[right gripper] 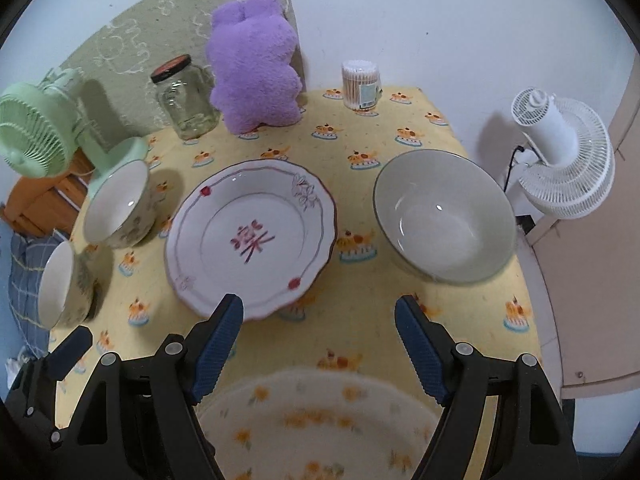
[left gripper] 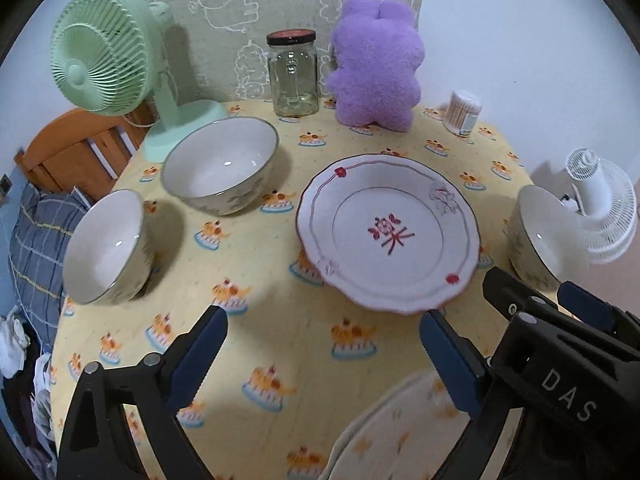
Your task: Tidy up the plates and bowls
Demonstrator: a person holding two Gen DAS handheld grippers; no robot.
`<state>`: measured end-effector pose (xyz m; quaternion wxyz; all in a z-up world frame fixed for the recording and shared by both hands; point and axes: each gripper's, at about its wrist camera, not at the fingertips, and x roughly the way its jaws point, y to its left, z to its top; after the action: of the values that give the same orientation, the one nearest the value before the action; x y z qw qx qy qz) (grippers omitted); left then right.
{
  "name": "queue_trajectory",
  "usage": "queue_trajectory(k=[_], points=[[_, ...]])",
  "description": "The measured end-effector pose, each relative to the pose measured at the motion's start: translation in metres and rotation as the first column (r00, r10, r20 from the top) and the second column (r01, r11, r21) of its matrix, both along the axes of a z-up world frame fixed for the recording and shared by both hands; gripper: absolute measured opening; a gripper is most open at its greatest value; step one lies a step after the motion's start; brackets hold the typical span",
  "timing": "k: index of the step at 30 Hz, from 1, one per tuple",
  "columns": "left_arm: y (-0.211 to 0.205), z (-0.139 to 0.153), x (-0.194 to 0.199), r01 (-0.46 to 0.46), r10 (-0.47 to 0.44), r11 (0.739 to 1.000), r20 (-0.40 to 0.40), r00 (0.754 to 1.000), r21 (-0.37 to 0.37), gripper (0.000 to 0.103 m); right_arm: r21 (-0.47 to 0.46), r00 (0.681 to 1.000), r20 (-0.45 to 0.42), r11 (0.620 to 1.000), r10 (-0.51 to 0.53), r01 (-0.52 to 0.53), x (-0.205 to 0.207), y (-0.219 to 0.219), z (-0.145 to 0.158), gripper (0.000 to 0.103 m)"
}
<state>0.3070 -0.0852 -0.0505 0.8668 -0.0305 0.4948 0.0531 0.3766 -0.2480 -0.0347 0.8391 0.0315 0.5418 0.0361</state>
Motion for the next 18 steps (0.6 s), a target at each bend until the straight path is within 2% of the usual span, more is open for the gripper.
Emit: queue_trajectory(k=[7, 9, 11, 13, 17, 18], points=[[0.000, -0.023, 0.035, -0.048, 0.050, 0.998, -0.043, 0.998, 0.042, 0.082, 0.051, 0.998, -0.062, 0.999, 0.015, -0.012, 0.034, 0.001, -0.030, 0.074], [0.000, -0.029, 0.041, -0.053, 0.056, 0.998, -0.058, 0.997, 0.042, 0.079, 0.061, 0.997, -0.073, 0.998, 0.021, -0.017, 0.040, 0.004, -0.038, 0.072], [0.000, -0.037, 0.046, -0.054, 0.057, 0.998, -0.080, 0.995, 0.035, 0.070, 0.070, 0.995, -0.090, 0.997, 0.030, -0.024, 0.045, 0.006, -0.044, 0.069], [0.000, -0.044, 0.051, -0.056, 0.058, 0.998, -0.095, 0.994, 0.019, 0.066, 0.079, 0.992, -0.120, 0.997, 0.029, -0.020, 0.050, 0.008, -0.052, 0.068], [-0.002, -0.055, 0.061, -0.055, 0.056, 0.998, -0.116, 0.992, 0.013, 0.059, 0.098, 0.990, -0.137, 0.995, 0.009, 0.004, 0.057, 0.010, -0.066, 0.066], [-0.002, -0.058, 0.063, -0.054, 0.055, 0.998, -0.125, 0.991, 0.013, 0.059, 0.097, 0.990, -0.143, 0.995, 0.011, 0.003, 0.059, 0.009, -0.068, 0.063]])
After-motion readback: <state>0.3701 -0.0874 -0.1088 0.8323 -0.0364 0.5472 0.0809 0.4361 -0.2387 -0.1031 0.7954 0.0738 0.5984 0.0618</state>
